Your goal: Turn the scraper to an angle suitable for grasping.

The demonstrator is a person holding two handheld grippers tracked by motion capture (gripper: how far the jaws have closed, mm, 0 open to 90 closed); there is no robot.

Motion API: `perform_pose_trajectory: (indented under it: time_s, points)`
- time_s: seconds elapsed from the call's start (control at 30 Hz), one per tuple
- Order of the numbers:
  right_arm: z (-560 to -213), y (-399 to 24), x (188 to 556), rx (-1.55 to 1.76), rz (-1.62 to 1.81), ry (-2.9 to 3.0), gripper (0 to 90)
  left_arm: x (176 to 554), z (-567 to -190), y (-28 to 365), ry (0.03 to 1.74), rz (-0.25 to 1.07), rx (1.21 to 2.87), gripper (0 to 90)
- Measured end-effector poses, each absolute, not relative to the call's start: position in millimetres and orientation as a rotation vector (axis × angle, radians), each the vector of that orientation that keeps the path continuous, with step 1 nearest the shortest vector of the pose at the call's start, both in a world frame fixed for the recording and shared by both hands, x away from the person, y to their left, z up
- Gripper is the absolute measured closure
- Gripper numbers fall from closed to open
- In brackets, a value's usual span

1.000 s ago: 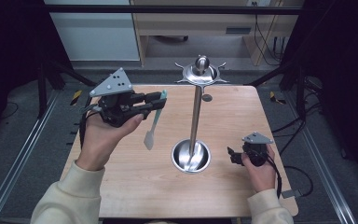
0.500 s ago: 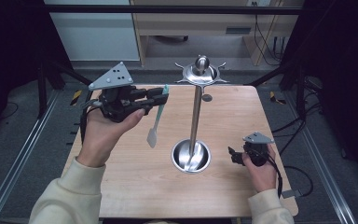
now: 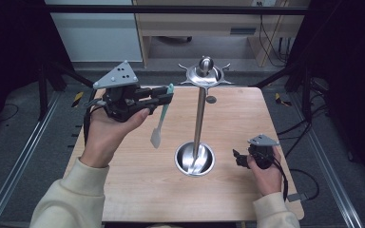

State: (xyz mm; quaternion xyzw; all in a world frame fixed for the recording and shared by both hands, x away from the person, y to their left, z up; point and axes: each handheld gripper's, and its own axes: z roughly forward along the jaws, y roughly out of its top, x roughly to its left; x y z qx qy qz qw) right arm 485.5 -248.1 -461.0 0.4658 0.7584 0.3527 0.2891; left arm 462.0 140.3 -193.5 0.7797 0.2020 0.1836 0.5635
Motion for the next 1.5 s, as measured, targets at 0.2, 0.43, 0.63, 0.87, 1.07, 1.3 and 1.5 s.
perform_pose_trajectory:
  time_s: [0.2, 0.43, 0.63, 0.87, 1.07, 1.3, 1.5]
  points:
    - [-461, -248, 486, 1.239, 0.942, 2.026, 14.4, 464, -193, 141, 0.480, 0.433, 1.834, 74.6]
    - [-461, -249, 485, 1.236, 0.946, 2.023, 14.4, 465, -194, 138, 0.476, 0.418, 1.835, 74.5]
    - [-461, -249, 486, 1.234, 0.947, 2.023, 14.4, 467, -191, 134, 0.470, 0.415, 1.837, 74.5]
    - [-461, -249, 486, 1.236, 0.948, 2.026, 14.4, 471, -189, 130, 0.474, 0.405, 1.835, 74.5]
    - [-461, -250, 486, 1.237, 0.950, 2.026, 14.4, 474, -191, 127, 0.475, 0.385, 1.838, 74.5]
    - [-461, -250, 486, 1.240, 0.951, 2.026, 14.2, 477, -192, 122, 0.480, 0.380, 1.842, 74.4]
    - [-461, -250, 486, 1.247, 0.954, 2.022, 14.1, 480, -193, 118, 0.484, 0.376, 1.840, 74.4]
